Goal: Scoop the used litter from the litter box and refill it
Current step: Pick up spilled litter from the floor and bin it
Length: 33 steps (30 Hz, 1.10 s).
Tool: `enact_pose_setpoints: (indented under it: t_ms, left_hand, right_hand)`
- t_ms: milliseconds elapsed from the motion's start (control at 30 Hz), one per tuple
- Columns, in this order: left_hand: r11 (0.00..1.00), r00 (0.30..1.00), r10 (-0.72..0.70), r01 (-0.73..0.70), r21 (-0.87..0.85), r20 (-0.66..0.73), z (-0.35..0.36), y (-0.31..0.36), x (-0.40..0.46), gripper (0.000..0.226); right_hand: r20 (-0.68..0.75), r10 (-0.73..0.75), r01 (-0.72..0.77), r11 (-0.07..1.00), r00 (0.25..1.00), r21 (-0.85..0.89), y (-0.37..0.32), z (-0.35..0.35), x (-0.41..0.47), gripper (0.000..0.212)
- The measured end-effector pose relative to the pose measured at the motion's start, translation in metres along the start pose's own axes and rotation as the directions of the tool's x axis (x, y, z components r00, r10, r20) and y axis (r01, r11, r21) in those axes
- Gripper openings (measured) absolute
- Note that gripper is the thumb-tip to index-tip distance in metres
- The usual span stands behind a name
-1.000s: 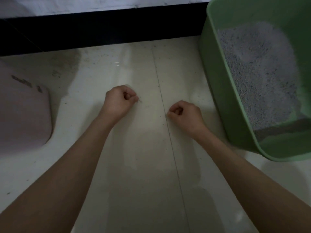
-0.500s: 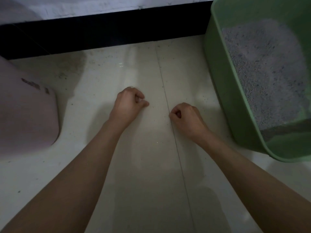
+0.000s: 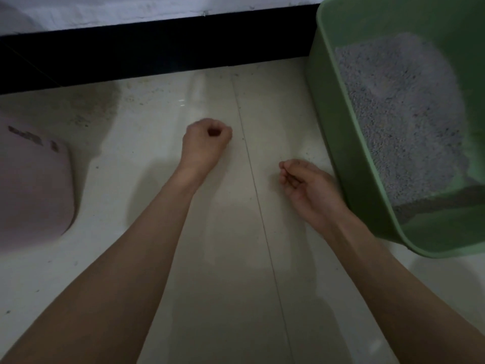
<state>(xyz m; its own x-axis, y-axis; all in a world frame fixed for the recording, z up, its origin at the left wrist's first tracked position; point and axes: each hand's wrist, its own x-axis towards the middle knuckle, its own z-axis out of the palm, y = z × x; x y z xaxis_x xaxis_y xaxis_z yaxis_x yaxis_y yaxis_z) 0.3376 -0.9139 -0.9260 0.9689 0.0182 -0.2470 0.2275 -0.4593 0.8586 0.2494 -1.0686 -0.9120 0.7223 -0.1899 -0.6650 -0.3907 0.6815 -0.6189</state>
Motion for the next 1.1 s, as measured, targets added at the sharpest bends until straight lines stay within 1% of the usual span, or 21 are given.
enact_pose_setpoints:
  t_ms: [33,67,100,133,200,267,300,367,433,533,633,700,767,833,867,900,933,967,1033,1067,1100]
  left_hand:
    - [0.987,0.998,-0.065,0.061,-0.151,-0.023,0.002,0.005,0.002,0.013]
    - [0.965,0.994,-0.103,0.093,-0.247,-0.028,0.003,0.007,0.005,0.016]
    - [0.957,0.993,-0.117,0.105,-0.271,-0.026,0.004,0.007,0.007,0.017]
    - [0.964,0.993,-0.116,0.108,-0.242,-0.017,0.006,0.007,0.009,0.018]
    - [0.998,0.999,-0.054,0.054,-0.015,0.003,0.009,0.002,0.01,0.013]
    - [0.969,0.998,0.053,-0.061,0.237,0.041,0.012,-0.001,0.007,0.017]
    - [0.945,0.993,0.096,-0.113,0.307,0.07,0.014,-0.001,0.006,0.019]
    - [0.91,0.982,0.152,-0.182,0.371,0.109,0.017,-0.001,0.005,0.018]
    - [0.894,0.979,0.181,-0.206,0.397,0.099,0.02,-0.003,0.006,0.017]
    - [0.874,0.977,0.204,-0.21,0.438,0.061,0.025,-0.004,0.006,0.016]
    - [0.845,0.975,0.204,-0.222,0.486,0.091,0.03,-0.003,0.007,0.018]
    - [0.83,0.975,0.187,-0.222,0.512,0.118,0.032,-0.001,0.007,0.021]
    - [0.831,0.972,0.185,-0.232,0.505,0.142,0.031,-0.001,0.009,0.021]
    - [0.884,0.977,0.159,-0.205,0.42,0.141,0.029,-0.001,0.007,0.016]
    - [0.938,0.986,0.105,-0.142,0.316,0.132,0.027,-0.002,0.006,0.011]
    - [0.984,0.992,0.032,-0.053,0.172,0.123,0.024,-0.002,0.004,0.008]
    - [0.999,0.993,-0.042,0.04,0.022,0.112,0.022,-0.002,0.001,0.01]
    - [0.985,0.988,-0.112,0.123,-0.117,0.102,0.019,-0.002,-0.001,0.013]
    - [0.9,0.968,-0.225,0.249,-0.356,0.108,0.014,-0.001,-0.002,0.014]
    - [0.852,0.959,-0.261,0.283,-0.44,0.111,0.012,0.0,-0.003,0.014]
    - [0.827,0.955,-0.278,0.294,-0.479,0.106,0.012,0.0,-0.003,0.016]
  right_hand:
    - [-0.01,-0.007,0.007,1.0,1.0,-0.003,0.001,-0.001,-0.001,0.023]
    - [-0.023,-0.017,0.016,1.0,1.0,-0.01,0.002,-0.002,-0.001,0.024]
    - [-0.035,-0.028,0.027,0.999,0.999,-0.019,0.002,-0.004,-0.001,0.025]
    - [-0.049,-0.041,0.04,0.999,0.998,-0.032,0.002,-0.005,-0.001,0.026]
    - [-0.075,-0.085,0.078,0.993,0.994,-0.092,0.001,-0.007,0.0,0.028]
    - [-0.094,-0.14,0.122,0.977,0.986,-0.176,-0.001,-0.008,0.0,0.026]
    - [-0.101,-0.163,0.137,0.965,0.981,-0.226,-0.002,-0.008,0.0,0.025]
    - [-0.11,-0.195,0.15,0.933,0.975,-0.327,-0.004,-0.008,0.0,0.024]
    - [-0.127,-0.228,0.152,0.886,0.965,-0.438,-0.003,-0.008,0.0,0.022]
    - [-0.157,-0.335,0.167,0.758,0.929,-0.63,0.001,-0.011,0.003,0.013]
    - [-0.183,-0.445,0.173,0.647,0.876,-0.742,0.007,-0.02,0.006,0.009]
    - [-0.162,-0.483,0.172,0.574,0.86,-0.8,0.011,-0.022,0.01,0.012]
    - [-0.095,-0.5,0.197,0.5,0.861,-0.843,0.013,-0.019,0.018,0.013]
    - [-0.028,-0.508,0.225,0.429,0.861,-0.875,0.013,-0.011,0.029,0.013]
    - [-0.004,-0.518,0.227,0.382,0.856,-0.896,0.012,-0.007,0.033,0.014]
    - [0.011,-0.531,0.217,0.327,0.847,-0.92,0.01,-0.004,0.037,0.016]
    - [0.022,-0.546,0.202,0.273,0.837,-0.941,0.01,-0.002,0.039,0.016]
    - [0.033,-0.556,0.194,0.233,0.83,-0.953,0.01,-0.001,0.039,0.016]
    - [0.05,-0.551,0.191,0.201,0.833,-0.961,0.012,0.003,0.038,0.015]
    - [0.063,-0.543,0.191,0.182,0.837,-0.965,0.013,0.005,0.037,0.016]
    - [0.085,-0.526,0.181,0.134,0.846,-0.974,0.013,0.007,0.037,0.018]
